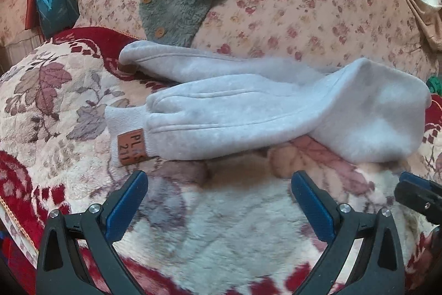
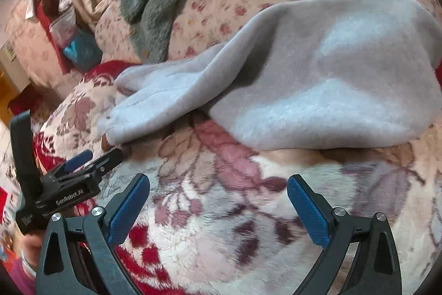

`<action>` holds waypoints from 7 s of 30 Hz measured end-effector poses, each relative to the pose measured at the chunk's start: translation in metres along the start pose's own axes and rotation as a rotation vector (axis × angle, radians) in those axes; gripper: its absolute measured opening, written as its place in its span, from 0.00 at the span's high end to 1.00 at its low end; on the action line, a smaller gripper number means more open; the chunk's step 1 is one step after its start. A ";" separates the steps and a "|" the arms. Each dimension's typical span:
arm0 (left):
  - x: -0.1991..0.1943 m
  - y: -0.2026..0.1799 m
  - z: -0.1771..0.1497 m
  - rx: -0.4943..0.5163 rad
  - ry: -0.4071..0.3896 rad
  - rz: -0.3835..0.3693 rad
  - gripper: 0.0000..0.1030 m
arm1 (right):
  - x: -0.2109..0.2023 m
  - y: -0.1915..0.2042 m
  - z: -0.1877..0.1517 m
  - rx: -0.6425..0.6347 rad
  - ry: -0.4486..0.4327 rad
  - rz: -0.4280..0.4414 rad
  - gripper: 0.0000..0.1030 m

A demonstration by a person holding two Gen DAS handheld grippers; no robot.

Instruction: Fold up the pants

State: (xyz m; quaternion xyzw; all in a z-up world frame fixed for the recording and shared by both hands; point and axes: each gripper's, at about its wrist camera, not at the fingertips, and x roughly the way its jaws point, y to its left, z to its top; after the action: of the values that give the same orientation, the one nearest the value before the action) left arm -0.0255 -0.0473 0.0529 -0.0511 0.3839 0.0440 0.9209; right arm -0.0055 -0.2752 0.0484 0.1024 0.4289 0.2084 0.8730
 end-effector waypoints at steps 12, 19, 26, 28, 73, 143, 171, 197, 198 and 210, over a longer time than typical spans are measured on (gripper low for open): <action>0.010 -0.003 0.006 -0.121 0.056 -0.048 0.00 | -0.049 -0.060 0.027 0.020 -0.030 -0.087 0.01; 0.020 -0.021 0.013 -0.092 0.059 -0.045 0.00 | -0.086 -0.108 0.063 -0.024 -0.095 -0.219 0.01; 0.038 -0.040 0.016 -0.065 0.090 -0.049 0.00 | -0.099 -0.154 0.118 -0.138 -0.095 -0.270 0.01; 0.041 -0.042 0.019 -0.084 0.092 -0.055 0.00 | -0.093 -0.159 0.131 -0.211 -0.082 -0.262 0.01; -0.001 0.024 -0.006 -0.081 0.136 -0.141 0.80 | -0.132 -0.158 0.000 -0.089 0.053 -0.101 0.77; 0.010 0.096 0.063 -0.302 -0.011 -0.162 0.89 | -0.145 -0.250 -0.047 0.728 -0.154 0.222 0.83; -0.023 0.220 -0.019 -0.538 0.048 -0.093 0.19 | -0.213 -0.185 -0.030 0.461 -0.030 -0.026 0.31; -0.063 0.209 -0.006 -0.298 -0.005 0.176 0.23 | -0.038 -0.080 -0.002 0.198 0.265 0.247 0.29; -0.069 0.206 -0.002 -0.298 -0.029 0.175 0.20 | -0.045 -0.085 0.002 0.193 0.257 0.243 0.29; -0.032 0.148 0.059 -0.302 -0.002 -0.086 0.12 | -0.071 -0.117 0.082 0.034 0.111 0.002 0.19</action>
State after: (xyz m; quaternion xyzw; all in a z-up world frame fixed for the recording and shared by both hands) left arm -0.0240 0.1059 0.1083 -0.2055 0.3693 0.0618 0.9042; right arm 0.0529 -0.4121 0.1067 0.1056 0.4802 0.2072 0.8457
